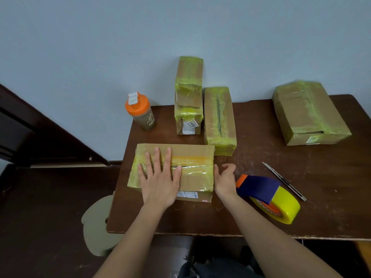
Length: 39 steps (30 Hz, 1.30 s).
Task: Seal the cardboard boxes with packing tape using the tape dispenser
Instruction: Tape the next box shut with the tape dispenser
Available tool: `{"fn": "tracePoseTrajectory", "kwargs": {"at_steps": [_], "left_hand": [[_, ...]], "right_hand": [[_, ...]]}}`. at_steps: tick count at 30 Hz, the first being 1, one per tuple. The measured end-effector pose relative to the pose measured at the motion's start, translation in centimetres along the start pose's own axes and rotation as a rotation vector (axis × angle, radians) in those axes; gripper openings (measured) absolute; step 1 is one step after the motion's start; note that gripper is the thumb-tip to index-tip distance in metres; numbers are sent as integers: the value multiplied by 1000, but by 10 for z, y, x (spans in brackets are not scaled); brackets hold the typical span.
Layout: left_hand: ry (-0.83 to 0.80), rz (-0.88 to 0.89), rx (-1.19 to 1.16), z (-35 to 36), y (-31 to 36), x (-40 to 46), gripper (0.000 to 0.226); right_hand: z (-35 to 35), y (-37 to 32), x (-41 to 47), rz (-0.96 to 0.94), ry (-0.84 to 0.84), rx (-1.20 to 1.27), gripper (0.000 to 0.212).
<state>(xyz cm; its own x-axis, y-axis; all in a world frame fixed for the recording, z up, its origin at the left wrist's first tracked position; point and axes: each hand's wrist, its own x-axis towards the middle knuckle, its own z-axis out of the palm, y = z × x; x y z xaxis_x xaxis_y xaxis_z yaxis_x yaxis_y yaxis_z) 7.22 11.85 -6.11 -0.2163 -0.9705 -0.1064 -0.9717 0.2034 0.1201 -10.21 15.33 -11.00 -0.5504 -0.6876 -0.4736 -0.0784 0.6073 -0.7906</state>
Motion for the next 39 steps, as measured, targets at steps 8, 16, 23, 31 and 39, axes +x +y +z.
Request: {"fn": "tracePoseTrajectory", "kwargs": {"at_steps": [8, 16, 23, 31, 39], "left_hand": [[240, -328, -239, -23, -34, 35, 57], [59, -407, -498, -16, -63, 63, 63], [-190, -536, -735, -24, -64, 68, 69], [85, -388, -672, -33, -46, 42, 74], [-177, -509, -454, -33, -31, 19, 124]], "right_hand": [[-11, -52, -11, -39, 11, 134, 55], [10, -46, -22, -157, -124, -154, 71], [5, -40, -21, -90, -228, 33, 82], [5, -53, -31, -67, -38, -217, 99], [30, -80, -54, -78, 54, -510, 134]]}}
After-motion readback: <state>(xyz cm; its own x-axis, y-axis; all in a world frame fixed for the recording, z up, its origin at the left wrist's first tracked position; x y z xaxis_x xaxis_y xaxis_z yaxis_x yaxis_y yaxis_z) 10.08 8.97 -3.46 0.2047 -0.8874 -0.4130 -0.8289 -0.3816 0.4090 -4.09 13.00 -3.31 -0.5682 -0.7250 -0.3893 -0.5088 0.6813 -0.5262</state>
